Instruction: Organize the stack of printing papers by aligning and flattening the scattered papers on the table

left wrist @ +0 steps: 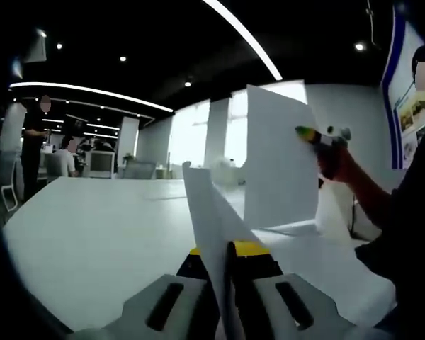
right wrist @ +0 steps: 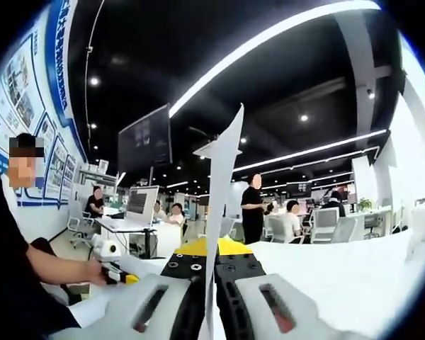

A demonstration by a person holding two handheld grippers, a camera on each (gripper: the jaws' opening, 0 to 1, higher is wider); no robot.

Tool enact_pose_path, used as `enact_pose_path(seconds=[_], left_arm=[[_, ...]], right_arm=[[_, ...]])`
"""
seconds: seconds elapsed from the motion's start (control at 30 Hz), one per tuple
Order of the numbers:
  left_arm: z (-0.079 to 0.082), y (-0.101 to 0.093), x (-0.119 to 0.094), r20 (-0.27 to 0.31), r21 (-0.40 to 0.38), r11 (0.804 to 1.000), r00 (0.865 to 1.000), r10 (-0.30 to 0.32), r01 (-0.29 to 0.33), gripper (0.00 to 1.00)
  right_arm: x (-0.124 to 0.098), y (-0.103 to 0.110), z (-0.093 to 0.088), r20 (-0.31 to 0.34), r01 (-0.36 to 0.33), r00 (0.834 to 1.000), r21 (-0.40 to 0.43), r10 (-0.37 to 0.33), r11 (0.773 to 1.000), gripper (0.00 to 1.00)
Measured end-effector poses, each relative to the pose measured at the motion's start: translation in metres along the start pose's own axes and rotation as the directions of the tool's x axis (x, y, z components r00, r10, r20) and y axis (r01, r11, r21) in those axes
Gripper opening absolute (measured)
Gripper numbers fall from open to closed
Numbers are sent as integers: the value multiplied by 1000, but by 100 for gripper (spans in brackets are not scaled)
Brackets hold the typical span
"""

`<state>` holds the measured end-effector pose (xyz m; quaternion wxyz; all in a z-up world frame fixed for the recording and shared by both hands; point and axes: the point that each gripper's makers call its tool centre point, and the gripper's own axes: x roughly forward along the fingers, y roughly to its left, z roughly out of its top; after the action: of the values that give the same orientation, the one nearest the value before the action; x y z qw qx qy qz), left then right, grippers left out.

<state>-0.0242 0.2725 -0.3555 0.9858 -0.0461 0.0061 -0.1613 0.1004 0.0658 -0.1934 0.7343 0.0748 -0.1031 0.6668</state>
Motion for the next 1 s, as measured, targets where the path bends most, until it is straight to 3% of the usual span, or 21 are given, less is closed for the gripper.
enact_pose_path(seconds=[1.0], left_arm=[[1,-1,0,3,1,1000,1000,-5,5,6]], right_arm=[[-16,27,8,21,-66,998,52,65,996,0]])
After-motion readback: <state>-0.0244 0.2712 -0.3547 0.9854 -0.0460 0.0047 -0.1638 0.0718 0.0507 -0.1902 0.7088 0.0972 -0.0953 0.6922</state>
